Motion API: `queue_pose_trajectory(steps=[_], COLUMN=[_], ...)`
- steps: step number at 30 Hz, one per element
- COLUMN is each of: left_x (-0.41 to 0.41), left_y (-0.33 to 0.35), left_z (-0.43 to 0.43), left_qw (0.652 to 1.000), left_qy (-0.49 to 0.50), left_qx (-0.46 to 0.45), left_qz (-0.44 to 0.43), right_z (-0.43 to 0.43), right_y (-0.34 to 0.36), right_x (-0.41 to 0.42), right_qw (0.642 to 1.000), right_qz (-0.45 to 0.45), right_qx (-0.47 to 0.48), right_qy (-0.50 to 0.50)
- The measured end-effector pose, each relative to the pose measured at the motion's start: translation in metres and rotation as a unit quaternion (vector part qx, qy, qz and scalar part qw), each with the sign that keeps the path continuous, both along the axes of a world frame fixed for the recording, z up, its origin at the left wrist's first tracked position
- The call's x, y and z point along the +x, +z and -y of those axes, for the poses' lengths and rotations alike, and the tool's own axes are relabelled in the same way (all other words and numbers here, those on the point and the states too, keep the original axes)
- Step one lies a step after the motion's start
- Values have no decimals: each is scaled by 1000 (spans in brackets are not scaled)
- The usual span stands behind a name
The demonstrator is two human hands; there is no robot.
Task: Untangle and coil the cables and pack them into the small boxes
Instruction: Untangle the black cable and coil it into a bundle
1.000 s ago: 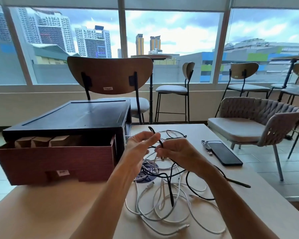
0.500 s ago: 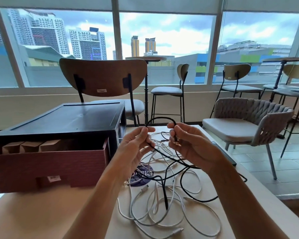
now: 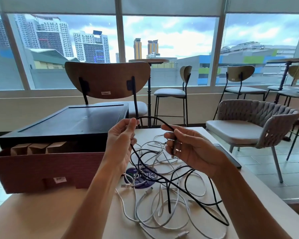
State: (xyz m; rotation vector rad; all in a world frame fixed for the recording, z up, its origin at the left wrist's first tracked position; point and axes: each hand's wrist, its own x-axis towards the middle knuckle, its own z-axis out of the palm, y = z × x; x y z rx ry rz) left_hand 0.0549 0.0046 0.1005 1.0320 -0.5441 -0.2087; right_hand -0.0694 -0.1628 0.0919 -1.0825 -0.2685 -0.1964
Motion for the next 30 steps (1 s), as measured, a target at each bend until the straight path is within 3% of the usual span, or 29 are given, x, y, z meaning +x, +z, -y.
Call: queue_pose_trajectory(steps=[4, 8, 13, 18, 22, 24, 30], left_x=[-6, -9, -14, -25, -39, -43, -47], left_y=[1, -2, -6, 1, 10, 16, 35], left_z=[1, 5, 4, 2, -4, -9, -20], left_qw=[995, 987, 952, 890, 843, 835, 885], left_qy=[30, 6, -51, -94, -144, -170, -227], left_qx=[68, 121, 248, 369, 433, 432, 291], left_qz=[71, 105, 171, 252, 285, 294, 282], right_z=[-3, -5, -4, 7, 11, 13, 11], right_y=[10, 16, 24, 21, 16, 14, 9], right_x=[-4, -5, -8, -2, 3, 4, 1], right_qw=[998, 984, 977, 933, 922, 920, 936], right_qz=[-39, 2, 58, 92, 73, 71, 1], right_qx=[31, 99, 203, 327, 302, 276, 79], right_qy=[31, 145, 10, -117, -232, -268, -343])
